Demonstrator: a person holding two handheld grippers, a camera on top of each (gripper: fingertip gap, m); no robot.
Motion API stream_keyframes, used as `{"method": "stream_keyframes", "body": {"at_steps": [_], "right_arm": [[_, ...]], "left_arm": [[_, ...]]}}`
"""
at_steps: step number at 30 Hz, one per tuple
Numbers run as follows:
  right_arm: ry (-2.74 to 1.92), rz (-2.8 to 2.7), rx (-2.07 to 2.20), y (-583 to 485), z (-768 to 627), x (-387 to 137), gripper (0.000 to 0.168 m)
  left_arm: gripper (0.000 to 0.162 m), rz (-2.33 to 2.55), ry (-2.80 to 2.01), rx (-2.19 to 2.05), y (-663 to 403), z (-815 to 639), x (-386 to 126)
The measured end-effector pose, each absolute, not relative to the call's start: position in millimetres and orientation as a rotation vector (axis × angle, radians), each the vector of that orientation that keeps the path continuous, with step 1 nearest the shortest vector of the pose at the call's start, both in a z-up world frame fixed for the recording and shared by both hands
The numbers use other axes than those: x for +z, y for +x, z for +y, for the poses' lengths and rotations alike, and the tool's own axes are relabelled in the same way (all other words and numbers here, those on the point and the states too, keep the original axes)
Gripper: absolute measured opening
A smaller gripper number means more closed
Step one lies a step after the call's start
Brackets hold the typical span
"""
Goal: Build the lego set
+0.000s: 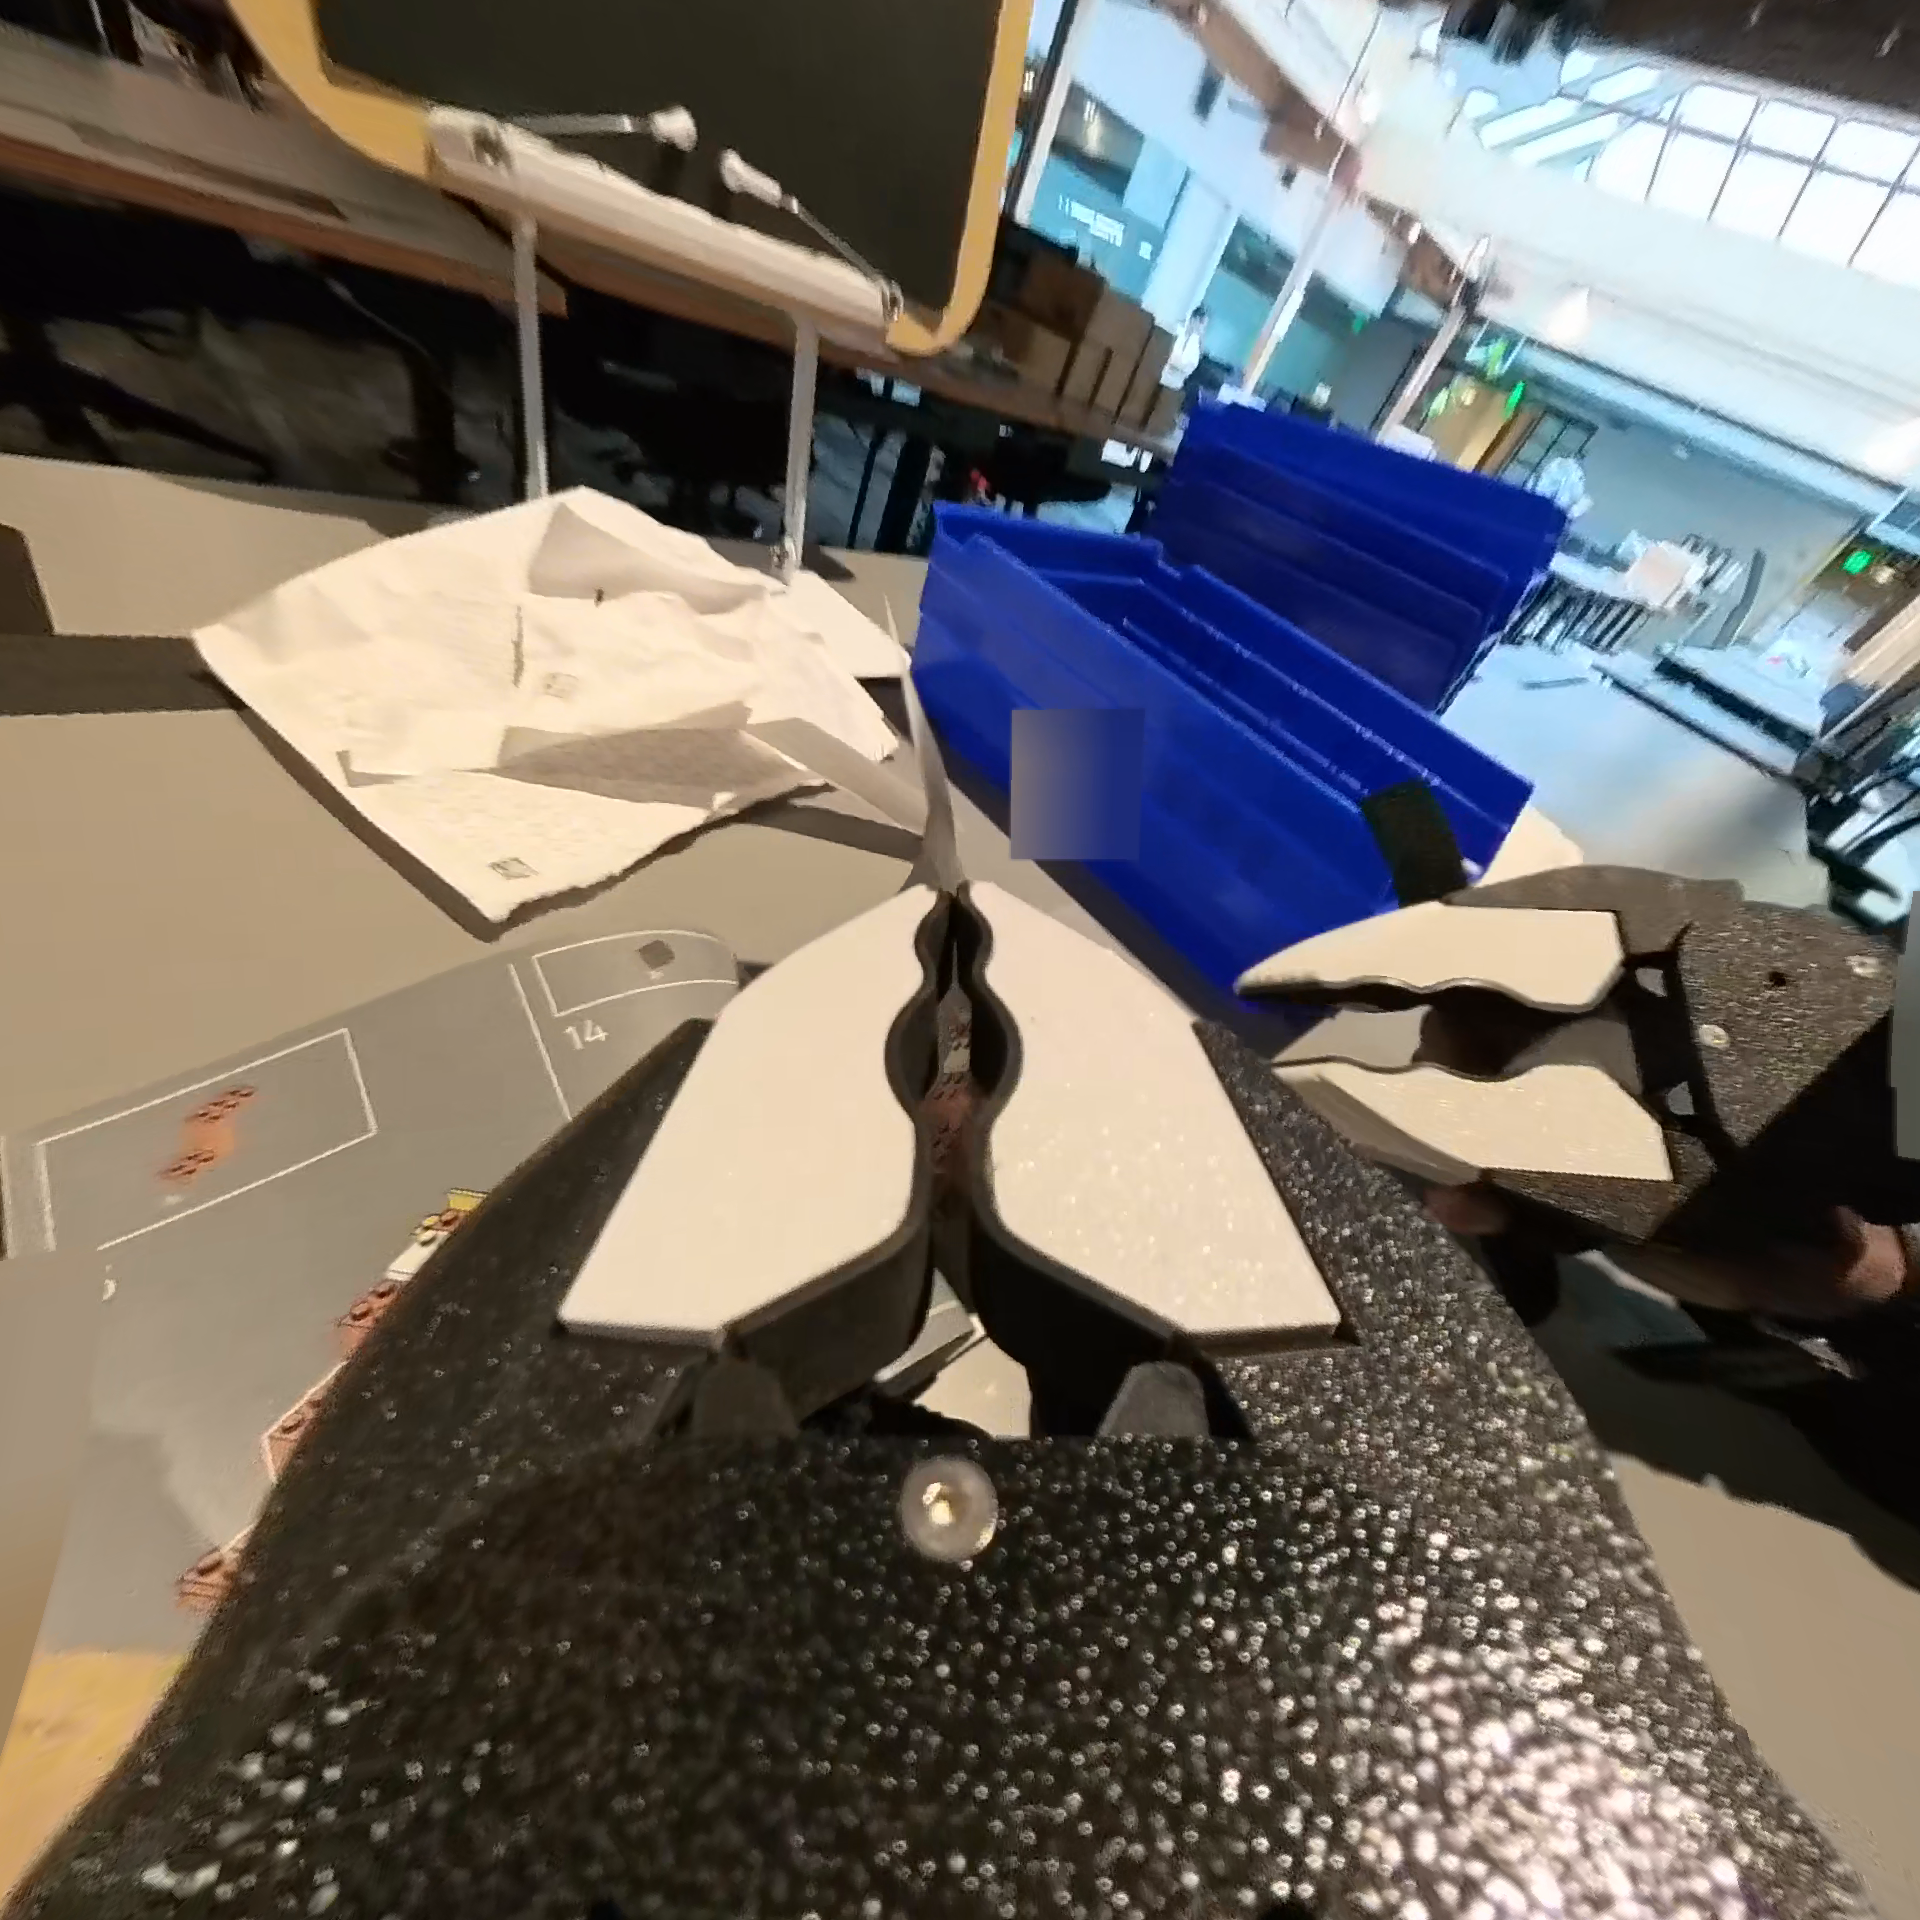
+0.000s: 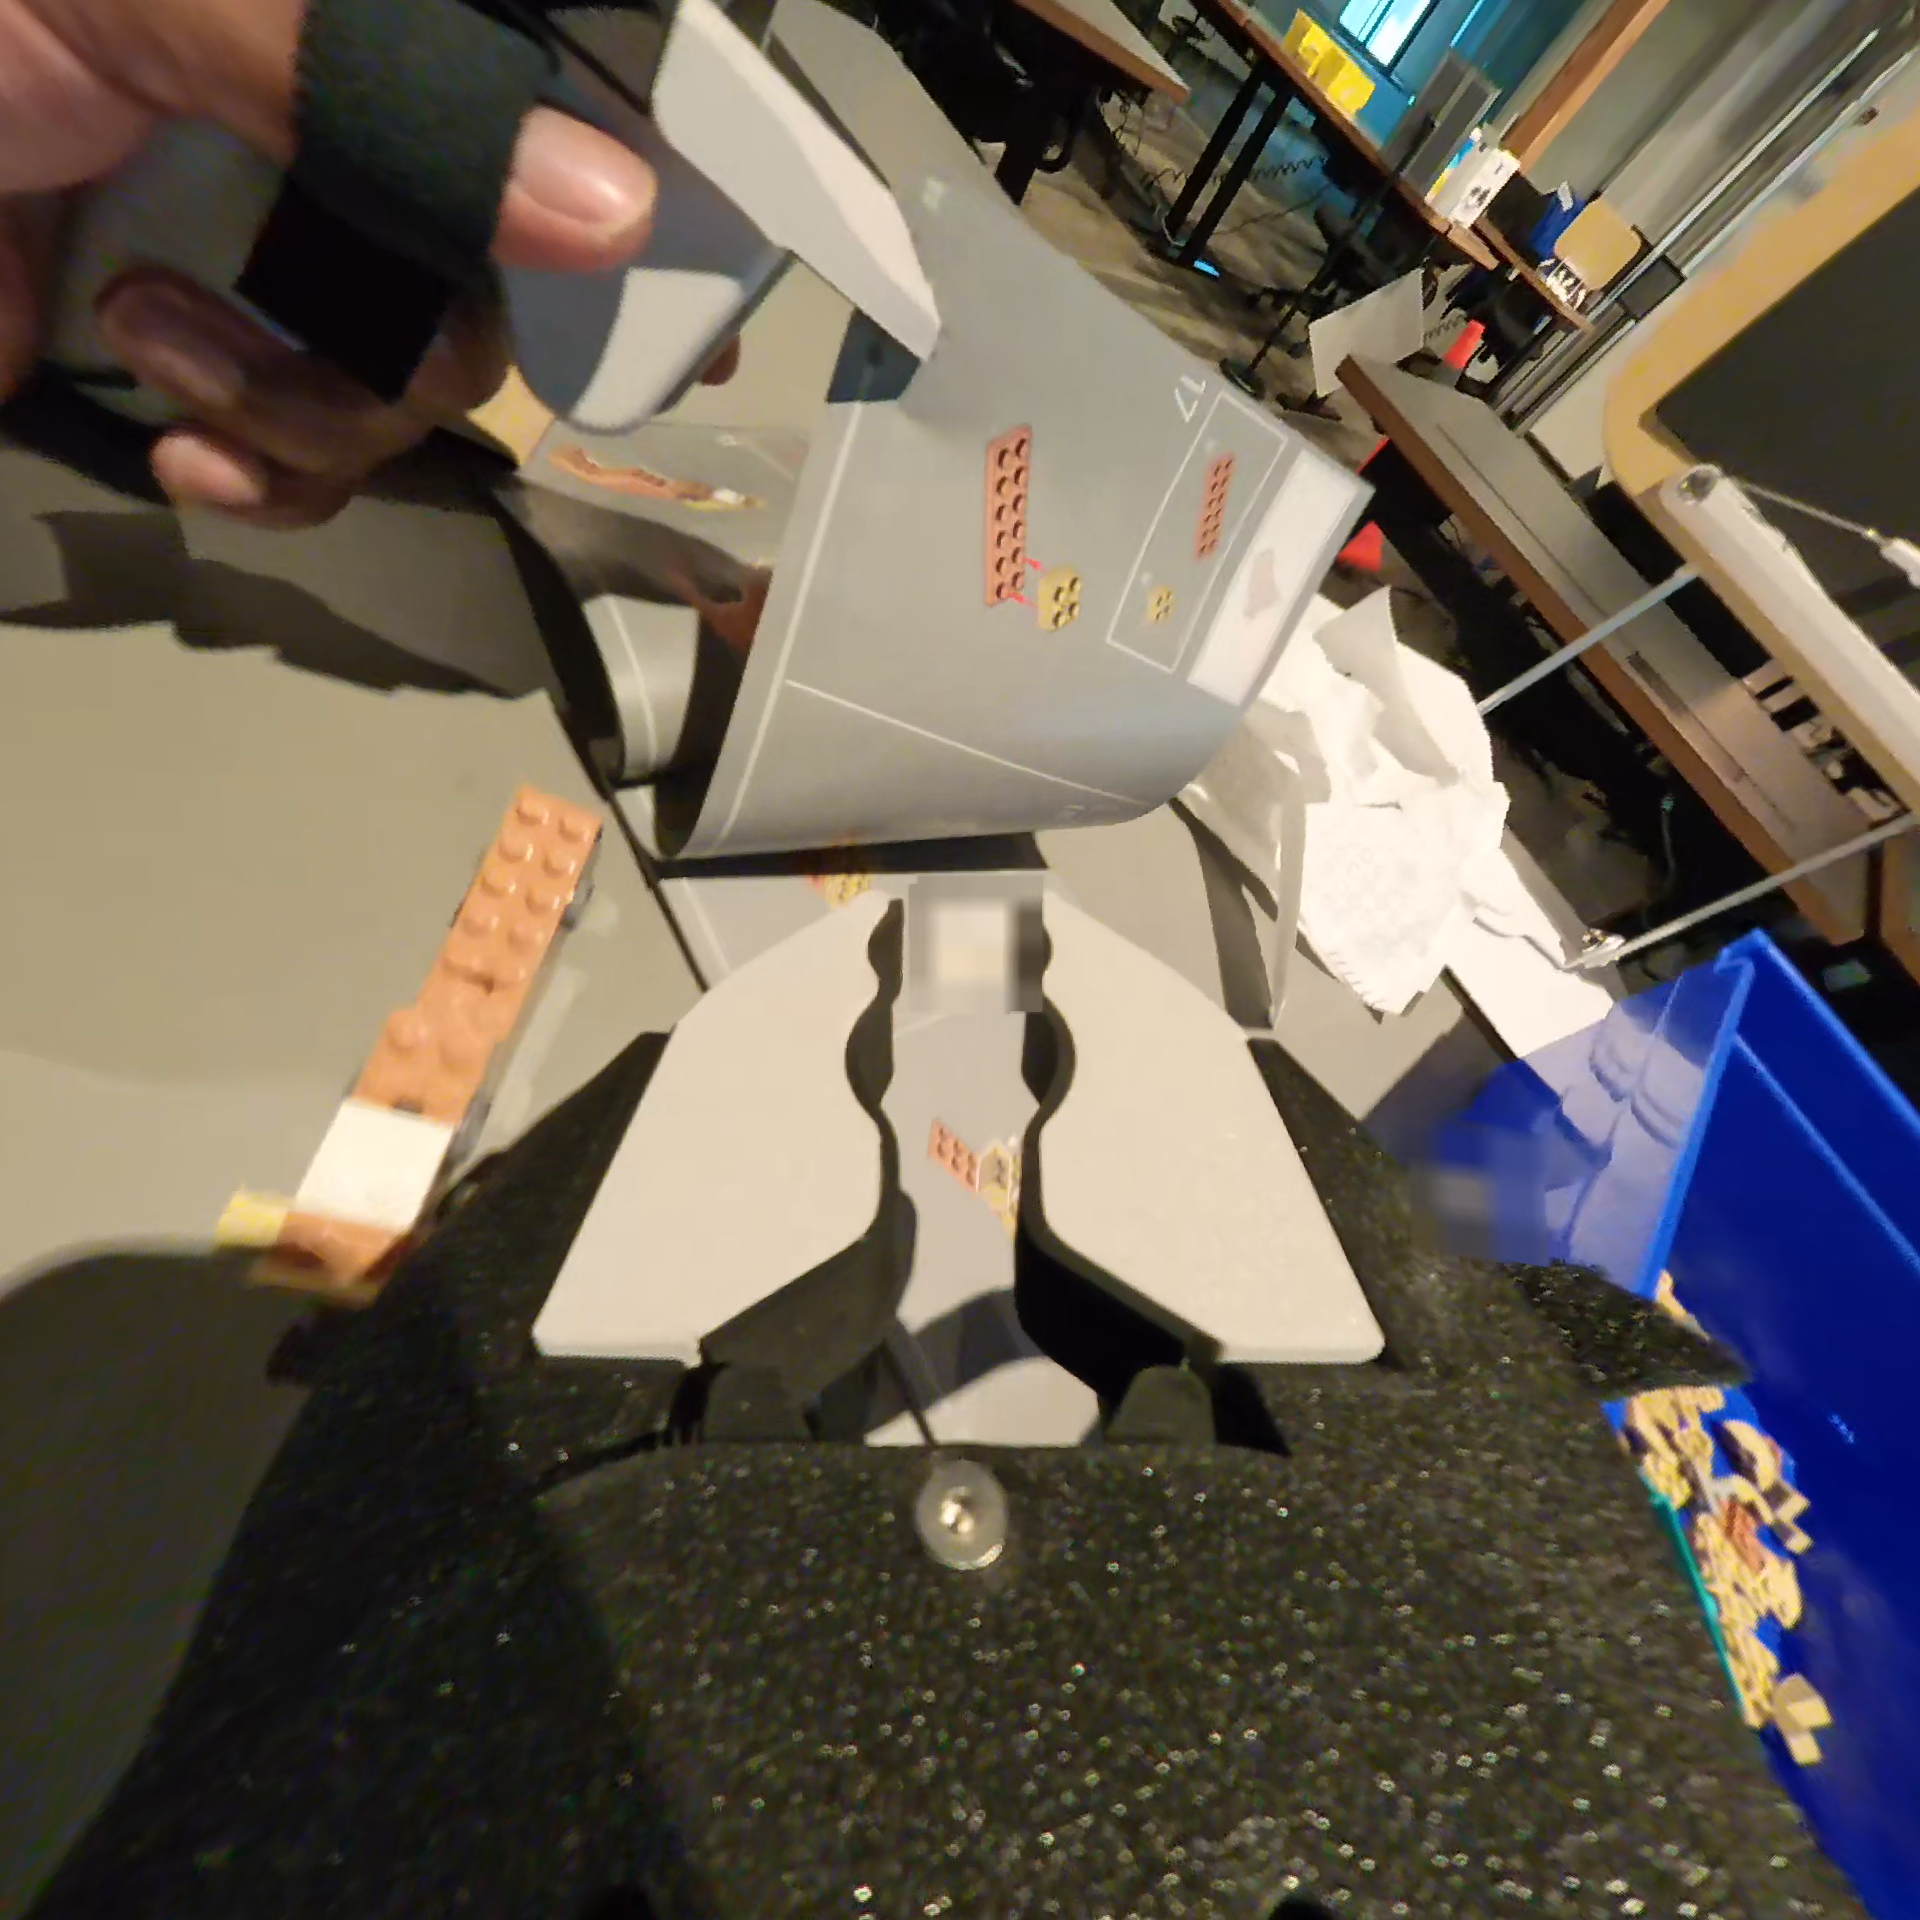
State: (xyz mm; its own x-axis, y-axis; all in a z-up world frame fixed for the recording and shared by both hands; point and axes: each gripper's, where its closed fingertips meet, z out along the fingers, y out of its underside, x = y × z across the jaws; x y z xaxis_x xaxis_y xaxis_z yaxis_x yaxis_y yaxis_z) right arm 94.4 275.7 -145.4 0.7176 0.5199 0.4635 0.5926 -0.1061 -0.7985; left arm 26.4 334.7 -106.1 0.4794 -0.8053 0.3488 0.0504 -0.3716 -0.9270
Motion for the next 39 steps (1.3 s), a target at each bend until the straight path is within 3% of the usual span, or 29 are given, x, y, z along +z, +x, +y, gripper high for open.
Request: {"method": "stream_keyframes", "body": {"at_steps": [7,13,39], "right_arm": [[-1.833,-0.792,-0.056,86.2,305.8,-142.2,0.021],[-1.981,-0.685,-0.150,106.2,323.0,-169.5,0.023],[-1.940,-0.648,-0.003,97.5,321.4,-178.1,0.023]], "left_arm": [[0.000,0.646,-1.625,-1.074,29.9,326.6,-99.4],[0.000,0.719,-1.551,-1.026,39.8,311.4,-98.0],[0.000,0.957,-1.355,-0.598,65.8,281.6,-103.7]]}}
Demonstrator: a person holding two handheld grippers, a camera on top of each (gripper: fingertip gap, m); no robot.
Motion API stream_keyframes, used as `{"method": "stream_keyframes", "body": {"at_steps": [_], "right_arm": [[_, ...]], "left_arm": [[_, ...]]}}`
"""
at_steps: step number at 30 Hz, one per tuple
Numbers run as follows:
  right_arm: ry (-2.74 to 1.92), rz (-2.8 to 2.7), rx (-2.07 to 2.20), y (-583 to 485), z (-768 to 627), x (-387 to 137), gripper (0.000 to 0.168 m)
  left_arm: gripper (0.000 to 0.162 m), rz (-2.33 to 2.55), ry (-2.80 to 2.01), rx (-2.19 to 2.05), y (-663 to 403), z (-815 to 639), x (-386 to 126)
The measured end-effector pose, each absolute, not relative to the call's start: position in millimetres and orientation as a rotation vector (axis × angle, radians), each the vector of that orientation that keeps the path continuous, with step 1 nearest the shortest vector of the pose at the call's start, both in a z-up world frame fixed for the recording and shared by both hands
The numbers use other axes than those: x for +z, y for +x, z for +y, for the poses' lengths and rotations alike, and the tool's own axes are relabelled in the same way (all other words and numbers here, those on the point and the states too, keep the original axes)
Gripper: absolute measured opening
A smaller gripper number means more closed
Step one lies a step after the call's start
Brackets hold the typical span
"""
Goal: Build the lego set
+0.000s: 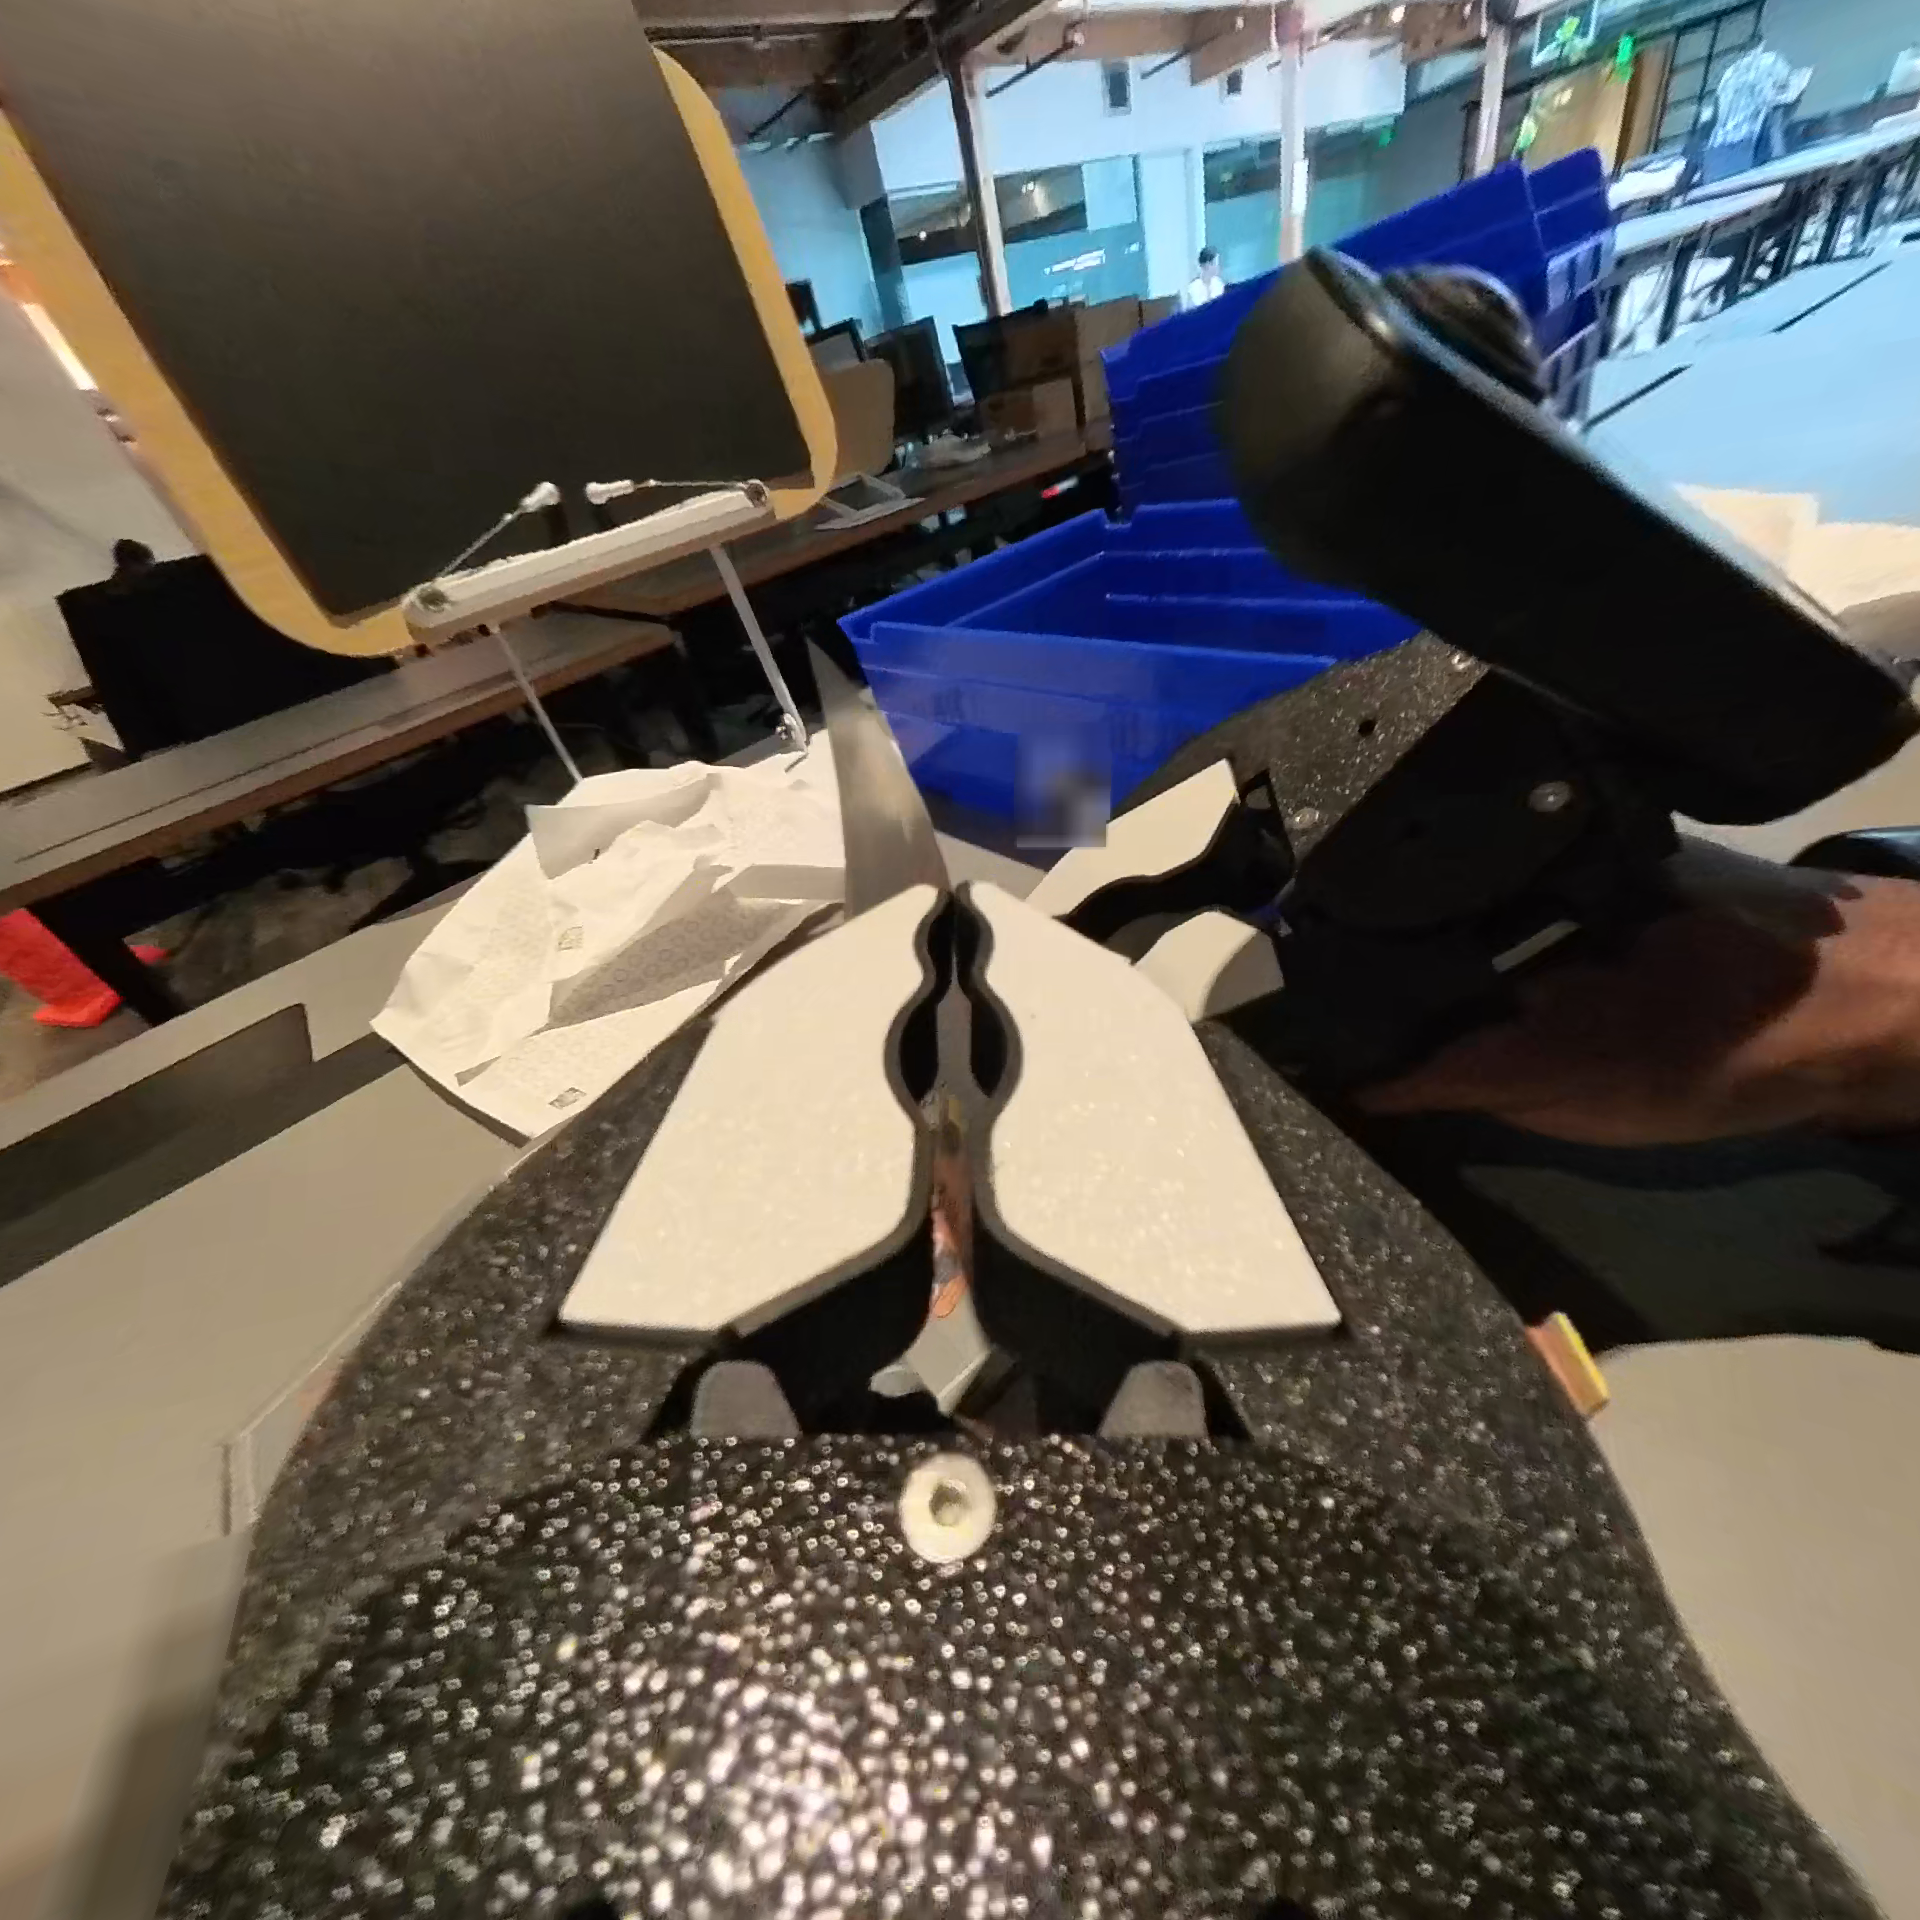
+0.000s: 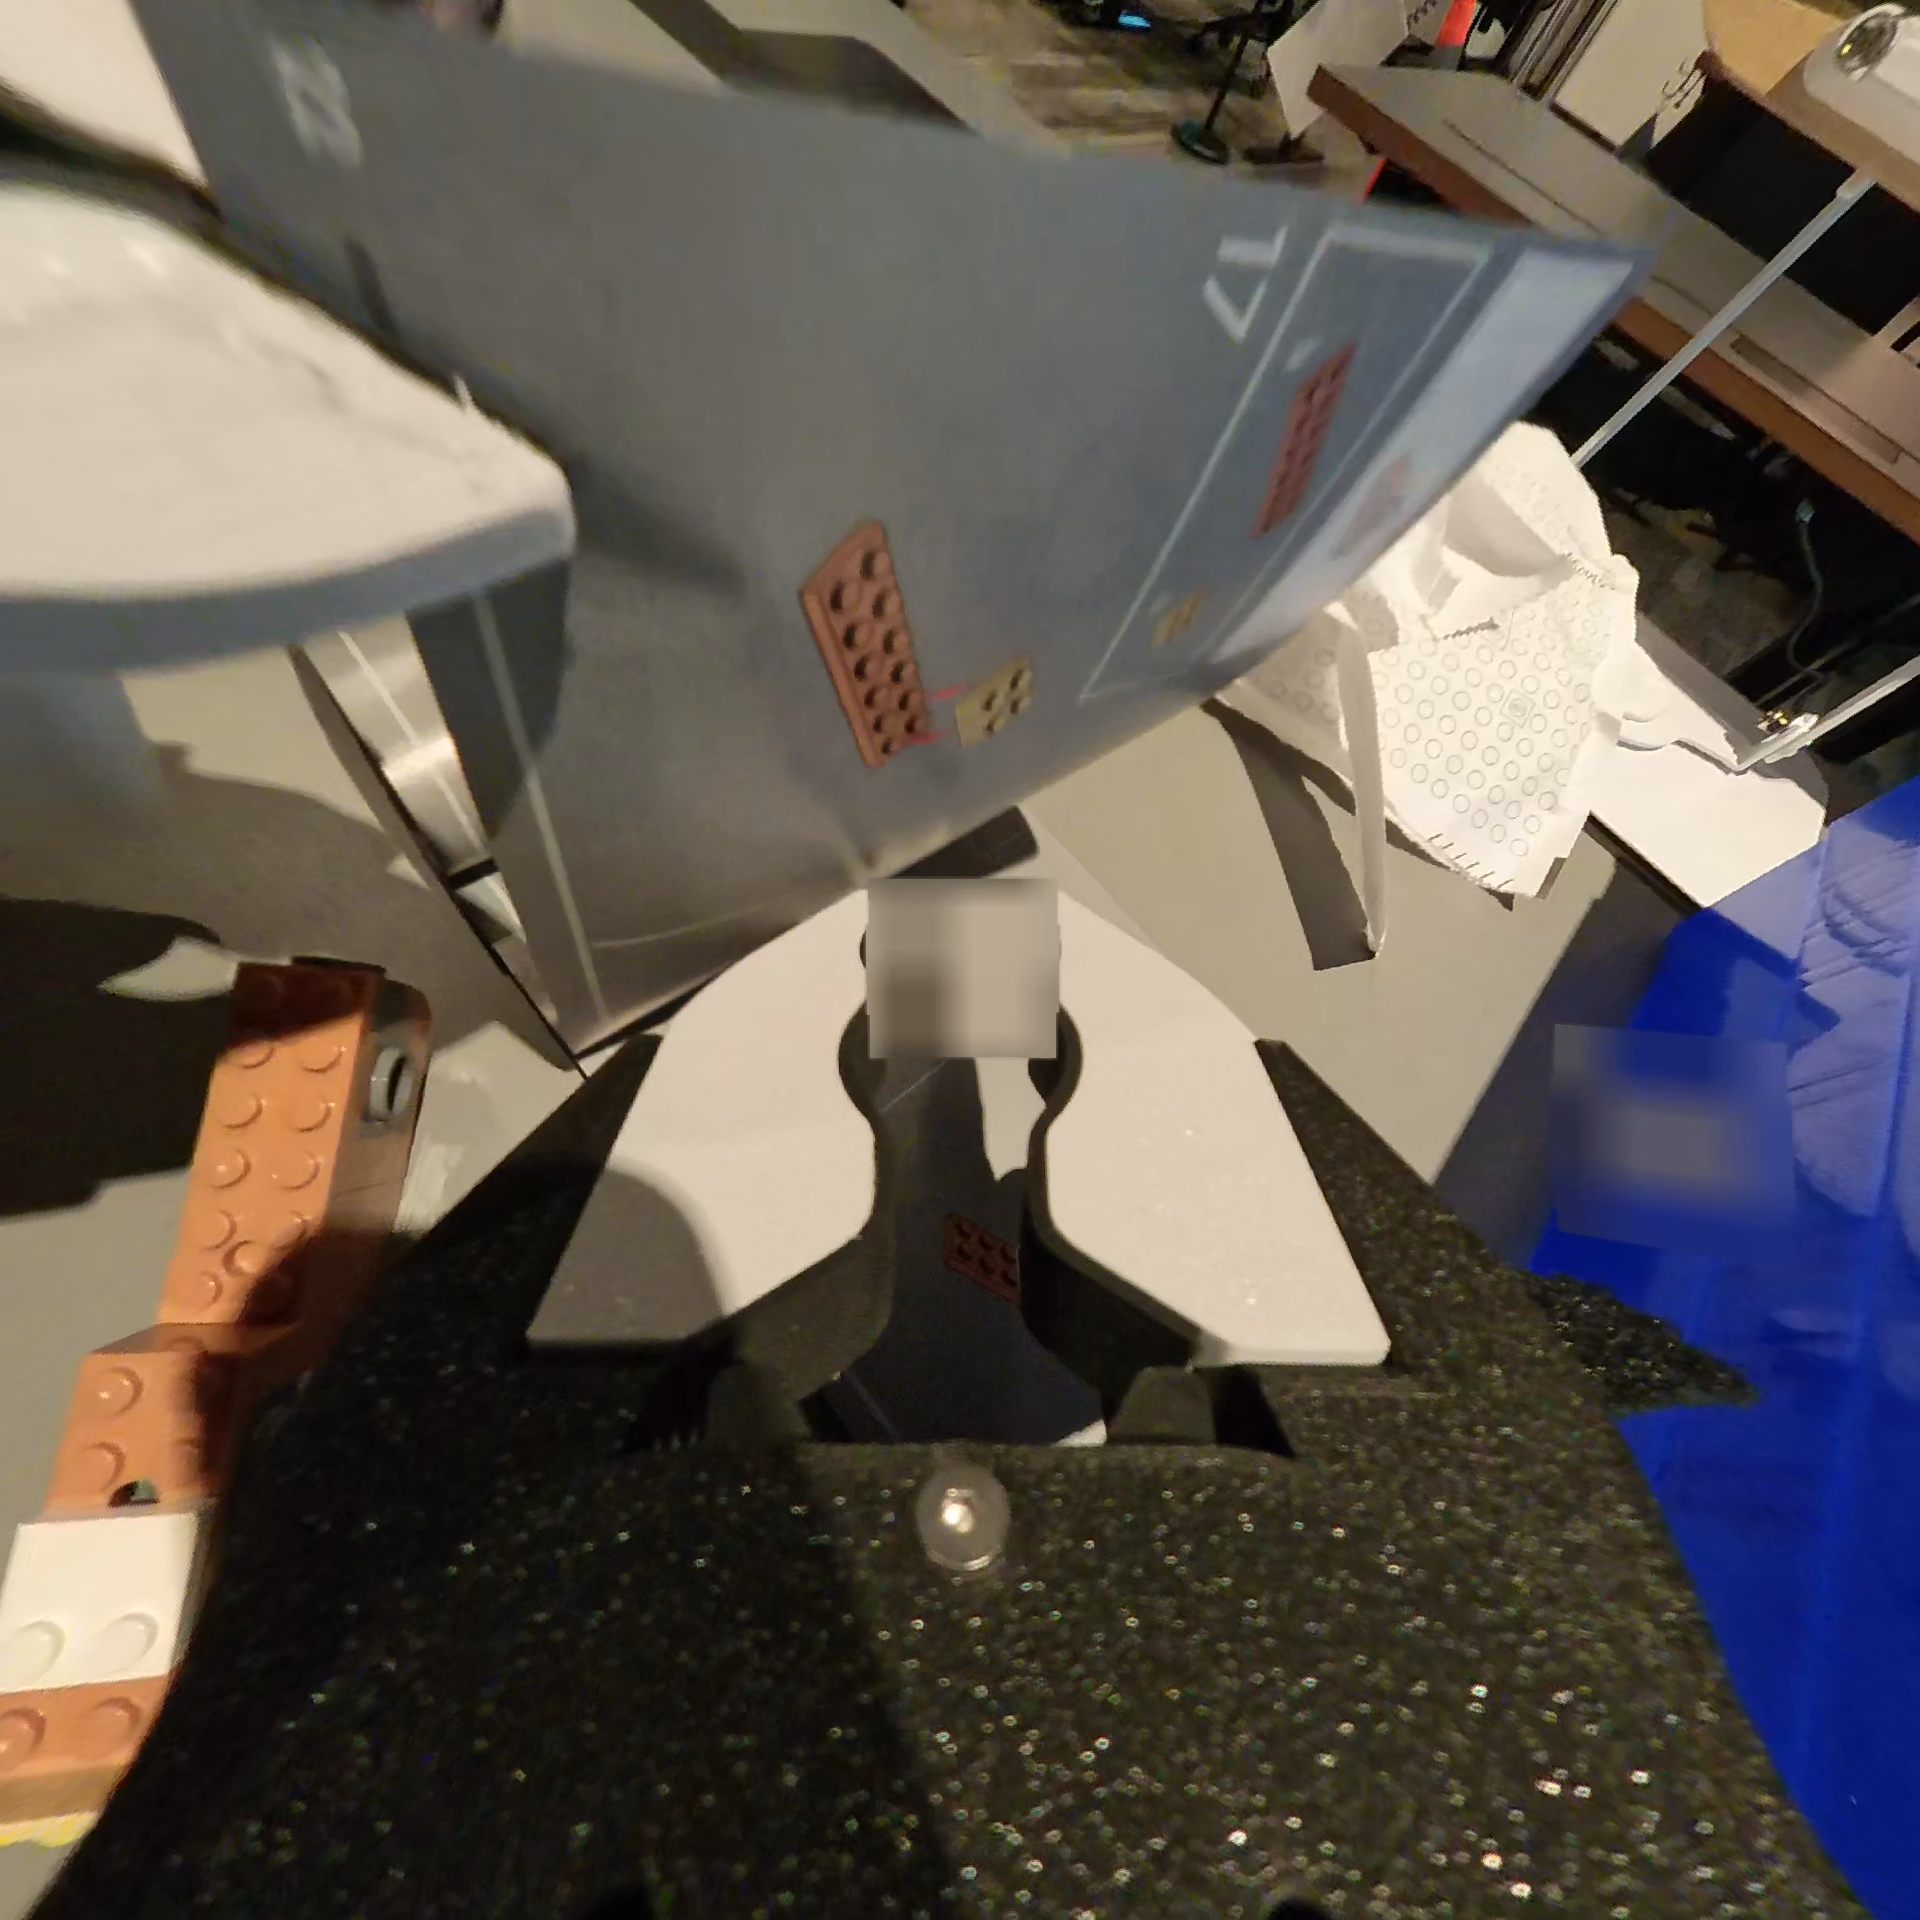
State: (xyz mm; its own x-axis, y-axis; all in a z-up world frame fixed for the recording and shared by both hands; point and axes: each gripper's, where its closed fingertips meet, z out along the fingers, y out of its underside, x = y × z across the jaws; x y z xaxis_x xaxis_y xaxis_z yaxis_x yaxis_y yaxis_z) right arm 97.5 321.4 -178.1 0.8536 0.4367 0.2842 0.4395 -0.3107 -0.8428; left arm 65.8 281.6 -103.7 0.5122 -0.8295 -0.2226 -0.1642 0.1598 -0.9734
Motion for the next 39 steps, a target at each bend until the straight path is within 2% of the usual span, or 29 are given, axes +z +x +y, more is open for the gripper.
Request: {"method": "stream_keyframes", "body": {"at_steps": [21,39], "right_arm": [[-1.969,-0.656,-0.045,97.6,323.8,-183.6,0.022],[-1.965,-0.660,-0.028,96.6,323.2,-183.3,0.020]], "left_arm": [[0.000,1.146,-1.225,-0.194,87.7,279.2,-112.2],[0.000,1.167,-1.226,-0.166,92.2,282.2,-114.0]]}}
